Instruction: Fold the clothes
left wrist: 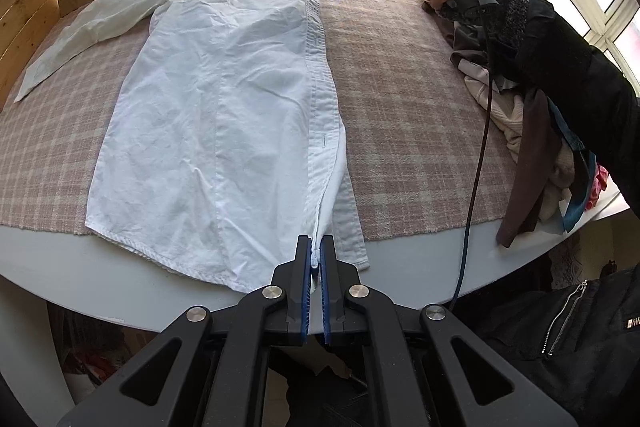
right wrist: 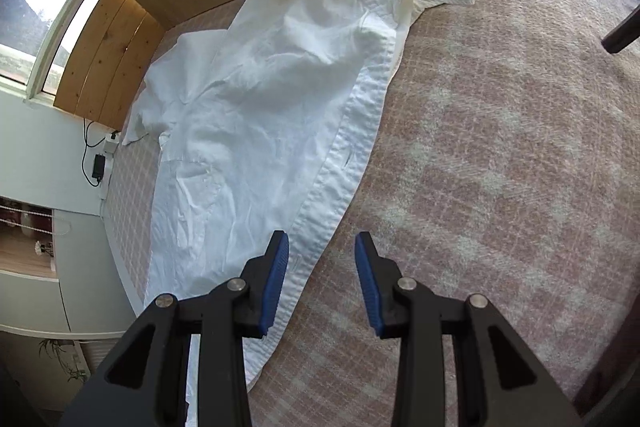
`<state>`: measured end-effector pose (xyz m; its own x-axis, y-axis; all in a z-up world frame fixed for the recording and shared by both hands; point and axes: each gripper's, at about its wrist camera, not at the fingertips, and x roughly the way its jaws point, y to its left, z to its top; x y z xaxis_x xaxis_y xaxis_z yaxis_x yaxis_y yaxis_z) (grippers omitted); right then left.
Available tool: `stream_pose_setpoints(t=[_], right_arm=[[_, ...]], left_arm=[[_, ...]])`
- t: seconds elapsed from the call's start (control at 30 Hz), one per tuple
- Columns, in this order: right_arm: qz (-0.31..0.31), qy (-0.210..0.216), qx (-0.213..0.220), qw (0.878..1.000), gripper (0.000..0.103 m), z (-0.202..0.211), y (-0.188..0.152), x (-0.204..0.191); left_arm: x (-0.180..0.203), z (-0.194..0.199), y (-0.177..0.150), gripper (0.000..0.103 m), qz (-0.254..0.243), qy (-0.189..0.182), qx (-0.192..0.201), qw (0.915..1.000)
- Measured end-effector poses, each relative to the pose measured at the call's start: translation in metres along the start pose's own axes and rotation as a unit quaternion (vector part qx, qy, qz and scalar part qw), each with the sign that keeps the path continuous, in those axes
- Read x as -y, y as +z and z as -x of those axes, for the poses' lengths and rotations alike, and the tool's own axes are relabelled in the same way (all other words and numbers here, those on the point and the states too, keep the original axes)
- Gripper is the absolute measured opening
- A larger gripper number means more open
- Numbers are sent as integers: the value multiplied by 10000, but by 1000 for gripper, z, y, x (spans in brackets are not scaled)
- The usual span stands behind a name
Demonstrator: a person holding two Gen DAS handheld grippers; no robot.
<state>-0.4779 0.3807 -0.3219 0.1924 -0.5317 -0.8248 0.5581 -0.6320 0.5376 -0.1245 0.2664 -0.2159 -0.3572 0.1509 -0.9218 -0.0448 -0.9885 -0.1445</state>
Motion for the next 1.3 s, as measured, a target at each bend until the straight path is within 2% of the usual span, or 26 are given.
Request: stream_pose_setpoints(t=[0.1,0.2,0.3,0.4,0.6,0.67,0.77,0.87,1.07,1.13,1.17,1.2,1.3], right_arm=[[-124,-78,108,9998,34,4,16,9],[-220,-43,-6,9997,34,1,18,11],[26,28,-271,9996,34,-4,-5,-1],[551,36,-508,9972,34,-7,-65,-21],[1389,146,-927,9859,34,-23,-217,-67],[1579,-41,-1002,9823,34,-35,-253,-84],[1747,-441,-791,9804,34,-48,-287,-103],[1494,-405,-529,9865,34,-55,-306,-112],[1817,-1270,184,9749,34,-62,-330,-140],[1953,-1526,312,9683,28,-64,-335,-144],[2020,-1654,376,9646,17,-65,-338,-146],[2014,-1673,369,9644,5,-65,-339,-146],[1543,-1031,121,9826,2,-59,-332,-133]], left_arm=[[-7,2,1,4,110,53,38,9999],[-12,4,2,4,209,76,56,9997],[-16,5,3,4,269,78,68,9996],[-13,8,6,4,170,29,66,9998],[-10,18,19,4,-132,-72,120,9998],[-5,23,23,4,-319,-83,174,9993],[3,29,26,4,-570,-159,245,9980],[8,32,24,4,-810,-222,286,9961],[10,39,20,4,-1111,-325,324,9927],[11,42,19,4,-1215,-331,342,9915],[11,42,19,4,-1268,-328,348,9908],[12,43,19,4,-1323,-331,351,9900],[14,42,17,4,-1495,-319,344,9876]])
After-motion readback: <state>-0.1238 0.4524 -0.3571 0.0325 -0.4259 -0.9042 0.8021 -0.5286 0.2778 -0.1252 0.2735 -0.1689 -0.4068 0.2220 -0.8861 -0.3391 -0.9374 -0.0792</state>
